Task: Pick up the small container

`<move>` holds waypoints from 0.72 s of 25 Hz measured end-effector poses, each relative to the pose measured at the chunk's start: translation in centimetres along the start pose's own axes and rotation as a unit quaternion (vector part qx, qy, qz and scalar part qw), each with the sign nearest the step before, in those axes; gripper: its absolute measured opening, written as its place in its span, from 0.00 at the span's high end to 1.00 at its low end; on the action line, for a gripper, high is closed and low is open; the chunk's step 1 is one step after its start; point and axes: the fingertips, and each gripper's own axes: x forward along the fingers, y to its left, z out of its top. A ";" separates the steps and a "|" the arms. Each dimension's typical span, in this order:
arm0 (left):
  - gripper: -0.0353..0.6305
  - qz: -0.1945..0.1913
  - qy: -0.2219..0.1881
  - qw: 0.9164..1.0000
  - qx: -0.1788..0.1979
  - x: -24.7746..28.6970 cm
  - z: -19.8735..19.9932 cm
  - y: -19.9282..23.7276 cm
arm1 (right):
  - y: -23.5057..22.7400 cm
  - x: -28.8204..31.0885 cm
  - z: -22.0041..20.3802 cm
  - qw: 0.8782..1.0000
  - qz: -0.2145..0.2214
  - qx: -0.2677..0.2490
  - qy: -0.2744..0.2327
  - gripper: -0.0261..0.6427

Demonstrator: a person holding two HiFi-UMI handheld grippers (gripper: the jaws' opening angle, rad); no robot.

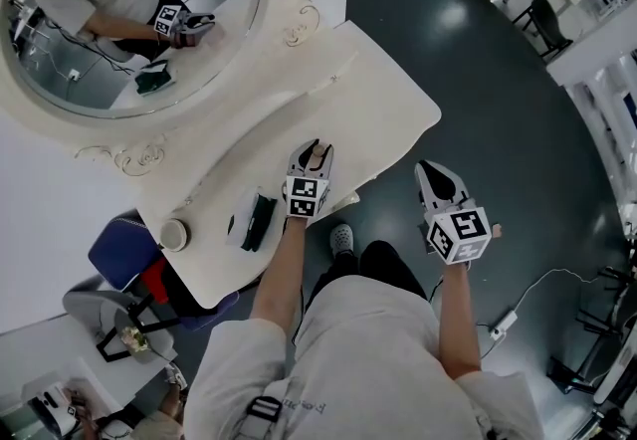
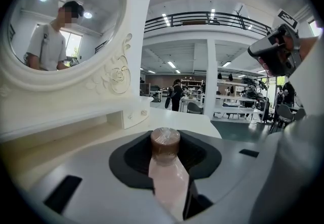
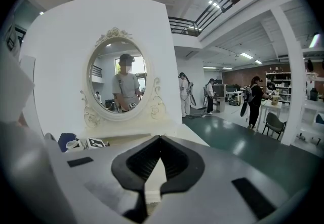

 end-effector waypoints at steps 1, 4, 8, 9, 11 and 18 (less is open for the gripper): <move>0.73 -0.002 -0.001 1.000 0.000 0.0 0.1 -0.1 | -0.1 0.0 -0.2 1.000 -0.001 0.002 0.001 0.94; 0.73 0.002 -0.009 1.000 0.001 -0.1 0.1 0.0 | 0.2 0.1 -0.9 1.000 0.002 0.004 0.006 0.94; 0.72 0.015 -0.022 1.000 -0.002 -0.2 0.2 0.1 | 0.8 0.0 -1.8 1.000 0.008 0.002 0.016 0.94; 0.72 0.019 -0.023 1.000 0.000 -0.1 0.2 0.1 | 0.9 0.0 -1.9 1.000 0.009 0.001 0.019 0.94; 0.72 0.028 -0.023 0.999 0.004 -0.1 0.2 0.1 | 0.9 -0.1 -2.4 1.000 0.009 0.000 0.023 0.94; 0.73 0.039 -0.031 0.999 0.002 -0.2 0.3 0.1 | 1.1 -0.3 -3.3 0.999 0.010 0.001 0.035 0.94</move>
